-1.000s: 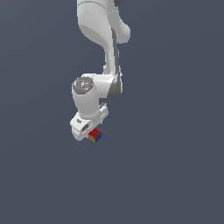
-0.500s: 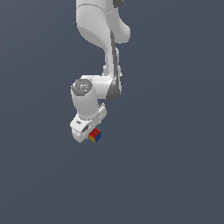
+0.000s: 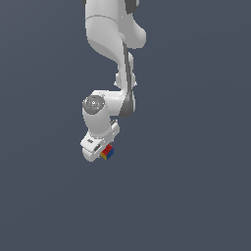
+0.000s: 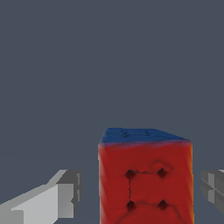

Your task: Pick up the object and move it to a goal position.

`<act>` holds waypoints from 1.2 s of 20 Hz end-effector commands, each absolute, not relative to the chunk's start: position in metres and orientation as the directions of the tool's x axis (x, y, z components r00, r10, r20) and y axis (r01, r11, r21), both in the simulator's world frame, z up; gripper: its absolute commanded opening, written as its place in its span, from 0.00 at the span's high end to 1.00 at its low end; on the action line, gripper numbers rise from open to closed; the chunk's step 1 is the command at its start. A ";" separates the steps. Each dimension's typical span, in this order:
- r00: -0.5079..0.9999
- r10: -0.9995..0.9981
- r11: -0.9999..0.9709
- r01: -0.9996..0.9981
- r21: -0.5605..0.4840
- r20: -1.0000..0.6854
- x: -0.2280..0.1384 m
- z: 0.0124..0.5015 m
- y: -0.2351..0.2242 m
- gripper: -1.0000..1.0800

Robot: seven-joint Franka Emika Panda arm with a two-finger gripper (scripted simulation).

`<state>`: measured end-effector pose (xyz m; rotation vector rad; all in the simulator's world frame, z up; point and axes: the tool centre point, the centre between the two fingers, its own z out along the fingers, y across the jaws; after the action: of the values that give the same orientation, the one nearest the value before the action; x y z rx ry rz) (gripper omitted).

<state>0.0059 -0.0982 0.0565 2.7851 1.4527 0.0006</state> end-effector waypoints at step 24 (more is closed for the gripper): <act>0.571 0.821 -0.571 0.821 0.001 0.000 0.005 0.043 -0.101 1.00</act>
<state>0.0045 -0.0996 0.0383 2.7853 1.4563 -0.0034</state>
